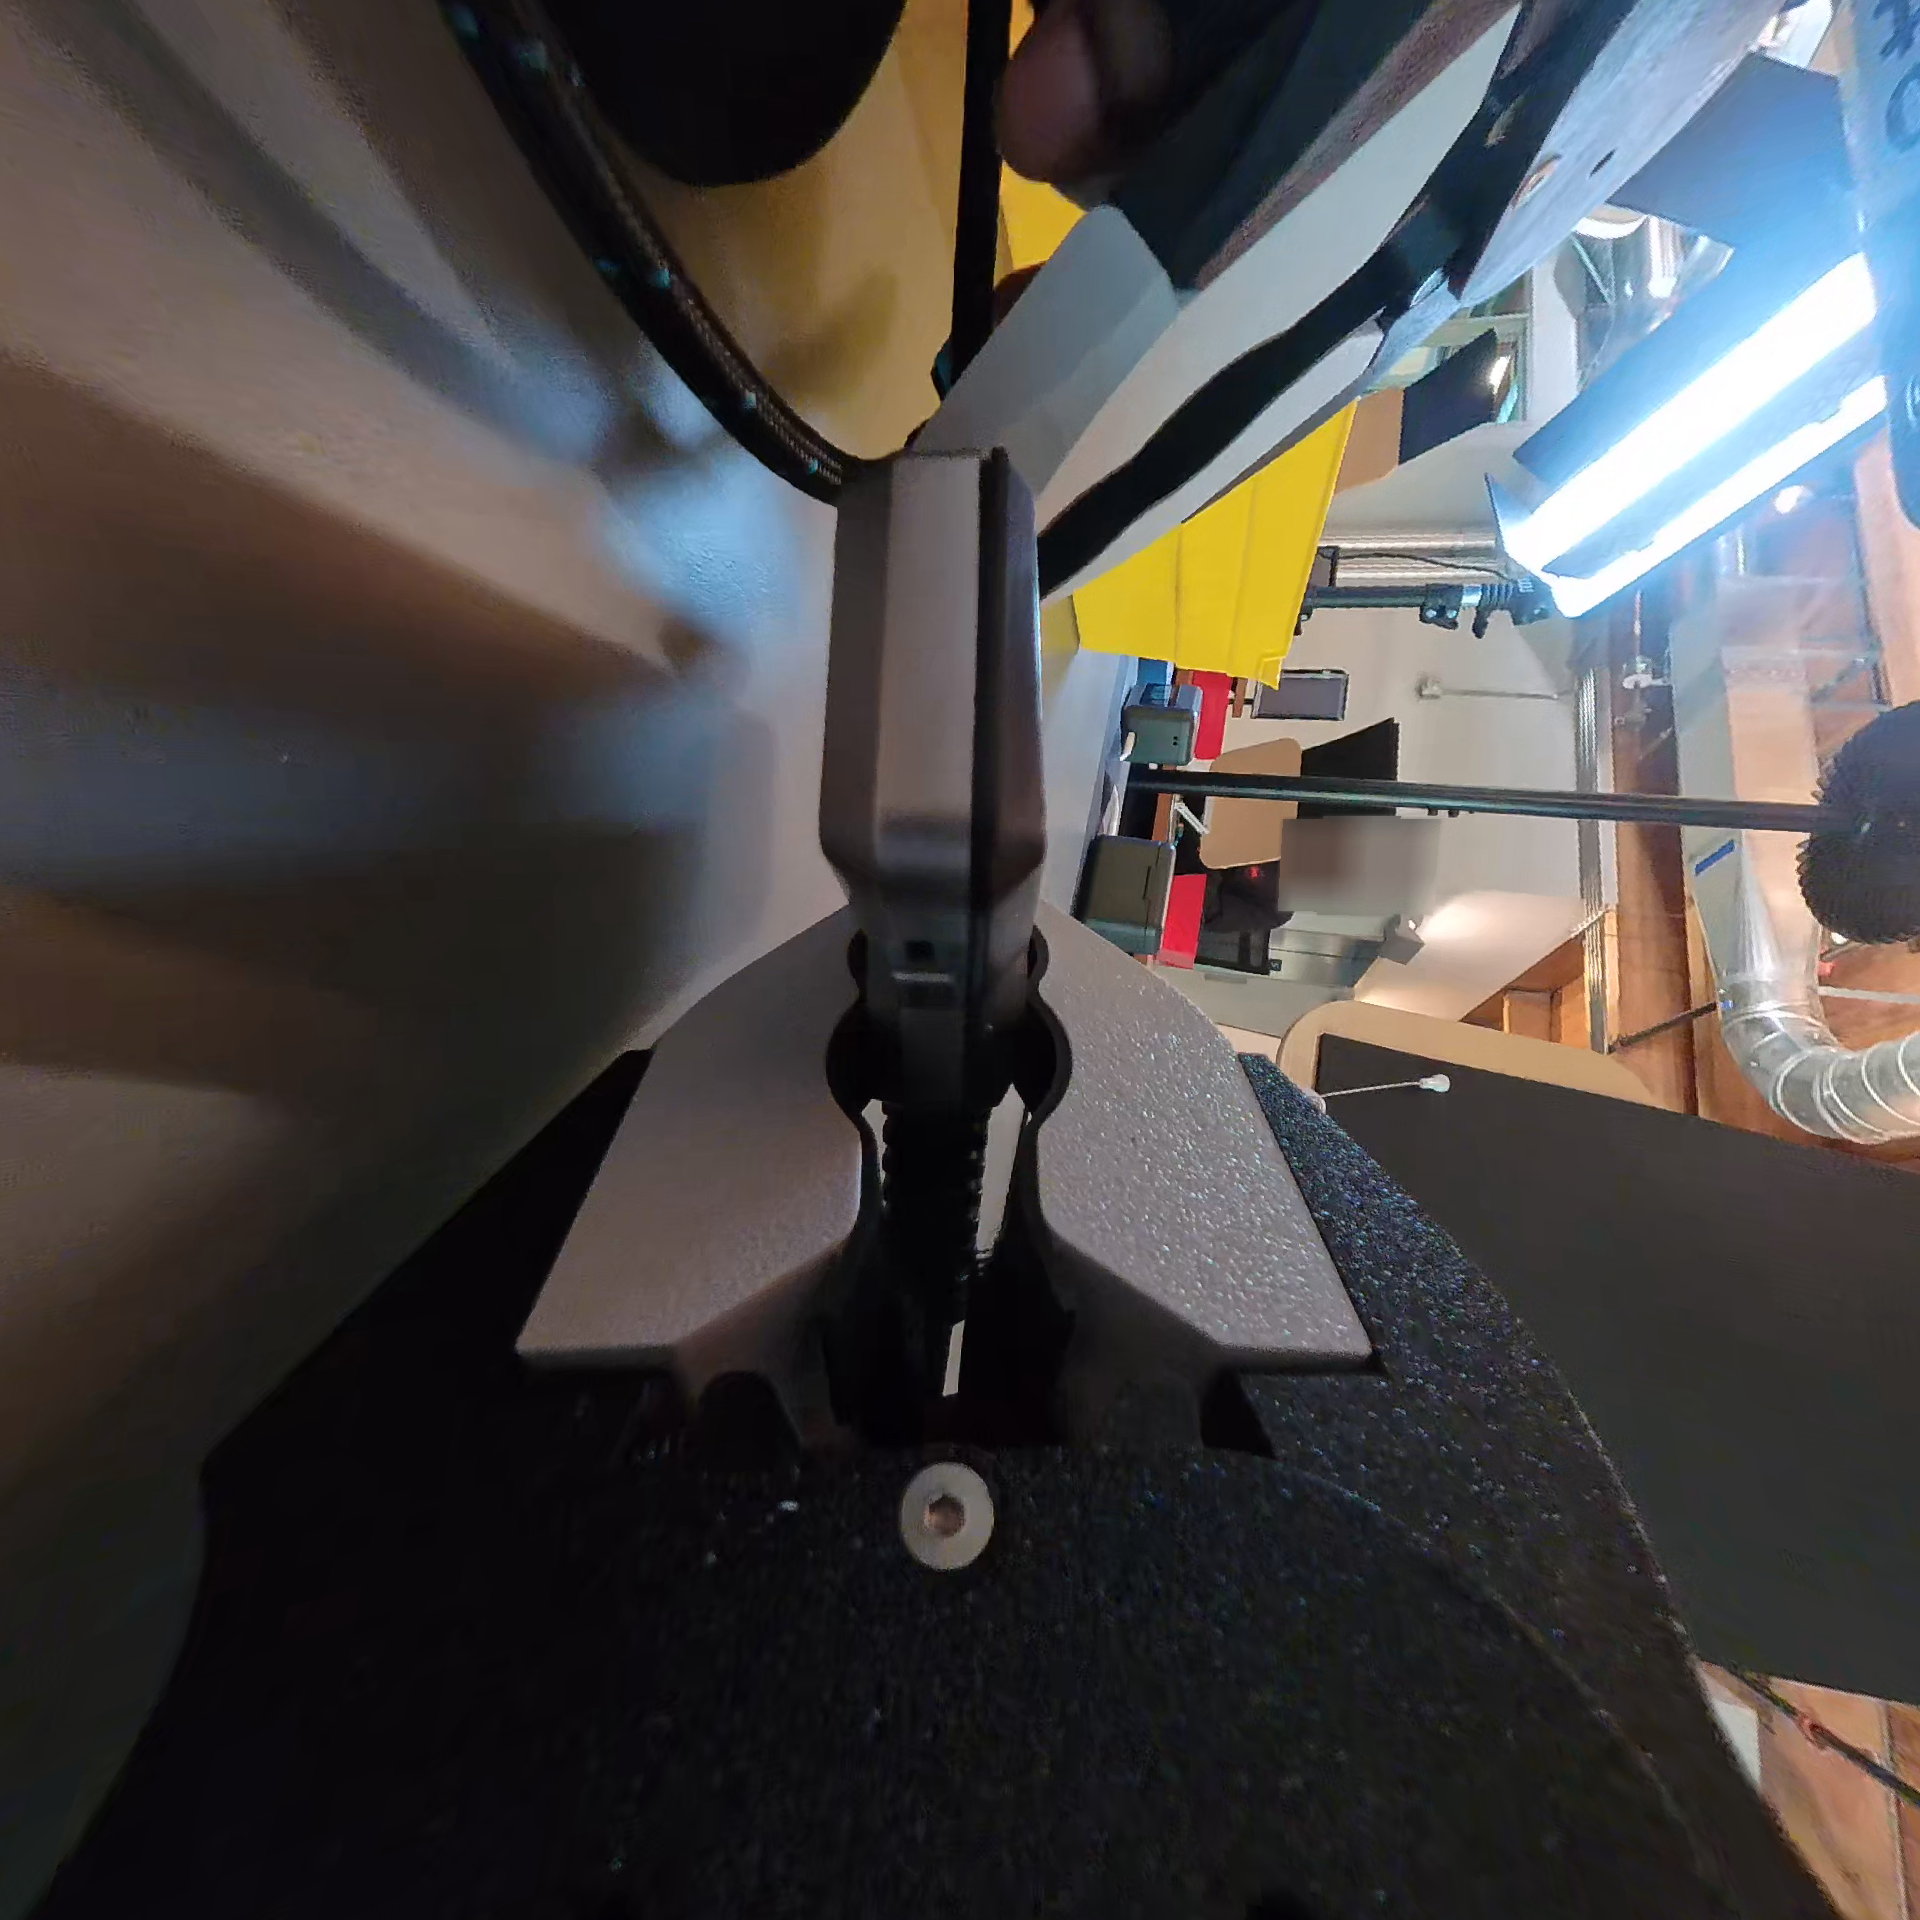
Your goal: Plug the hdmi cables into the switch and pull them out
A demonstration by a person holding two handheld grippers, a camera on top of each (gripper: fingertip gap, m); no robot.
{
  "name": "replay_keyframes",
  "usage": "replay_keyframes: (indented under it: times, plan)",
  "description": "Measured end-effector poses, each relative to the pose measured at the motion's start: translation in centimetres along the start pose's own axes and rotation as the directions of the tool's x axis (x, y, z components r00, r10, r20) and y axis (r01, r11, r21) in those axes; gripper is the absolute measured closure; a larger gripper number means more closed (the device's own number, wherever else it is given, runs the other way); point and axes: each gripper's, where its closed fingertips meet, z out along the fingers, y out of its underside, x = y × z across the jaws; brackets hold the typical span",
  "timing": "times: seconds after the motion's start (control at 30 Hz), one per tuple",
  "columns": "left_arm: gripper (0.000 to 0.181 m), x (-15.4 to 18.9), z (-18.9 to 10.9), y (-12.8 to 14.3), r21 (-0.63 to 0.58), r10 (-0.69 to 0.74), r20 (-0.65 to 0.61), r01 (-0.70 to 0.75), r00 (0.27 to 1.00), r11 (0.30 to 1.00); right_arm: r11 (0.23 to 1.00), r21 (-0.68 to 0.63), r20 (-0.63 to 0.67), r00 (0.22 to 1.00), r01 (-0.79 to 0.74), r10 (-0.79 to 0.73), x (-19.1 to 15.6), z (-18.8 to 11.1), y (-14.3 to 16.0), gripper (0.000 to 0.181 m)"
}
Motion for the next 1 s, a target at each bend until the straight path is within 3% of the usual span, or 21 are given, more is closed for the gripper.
replay_keyframes:
  times: [0.2,0.3,0.37,0.47,0.53,0.6,0.67,0.77,0.83,0.93,1.0]
  plan:
    - [0.16,-0.1,-0.1,0.0,-0.036,-0.029,0.055,0.031,0.998,0.999,1.0,-0.011,-0.002,1.0,0.008,-0.008,0.1,0.1,0.2,0.159]
    - [0.153,0.4,-1.5,-2.7,0.114,-0.121,0.052,0.114,0.991,0.987,0.999,-0.018,-0.028,0.999,-0.03,0.029,1.6,-0.5,0.4,0.158]
    - [0.135,0.5,-4.0,-4.8,0.258,-0.162,0.057,0.142,0.985,0.956,0.998,-0.048,-0.034,0.999,-0.038,0.036,2.3,-1.3,1.3,0.158]
    - [0.135,0.9,-9.6,-7.0,0.486,-0.152,0.07,0.099,0.986,0.868,0.994,-0.072,-0.036,0.996,-0.088,0.085,2.4,-2.5,2.7,0.158]
    - [0.135,-1.0,-13.7,-6.6,0.562,-0.199,0.191,0.059,0.961,0.825,0.991,-0.088,-0.047,0.994,-0.1,0.097,2.4,-2.9,3.2,0.158]
    - [0.136,-4.4,-17.5,-4.3,0.541,-0.266,0.382,0.019,0.885,0.841,0.989,-0.098,-0.048,0.993,-0.108,0.104,2.4,-2.9,3.4,0.158]
    - [0.138,-7.8,-20.2,-1.1,0.428,-0.269,0.532,0.019,0.802,0.903,0.989,-0.076,-0.055,0.99,-0.131,0.127,2.6,-2.9,3.1,0.158]
    - [0.139,-11.8,-21.0,4.1,0.135,-0.178,0.596,0.12,0.783,0.984,0.986,-0.053,-0.048,0.987,-0.156,0.153,2.4,-2.7,2.9,0.158]
    - [0.143,-14.3,-20.9,6.3,-0.006,-0.132,0.605,0.17,0.785,0.985,0.988,-0.062,-0.045,0.989,-0.145,0.142,2.3,-2.7,3.2,0.158]
    - [0.152,-17.4,-19.6,6.7,0.079,-0.368,0.497,0.382,0.785,0.921,0.988,-0.072,-0.048,0.989,-0.14,0.137,2.1,-2.8,3.4,0.158]
    - [0.151,-20.2,-19.1,6.7,0.176,-0.533,0.428,0.511,0.729,0.841,0.988,-0.077,-0.053,0.99,-0.136,0.132,2.2,-2.7,3.6,0.158]
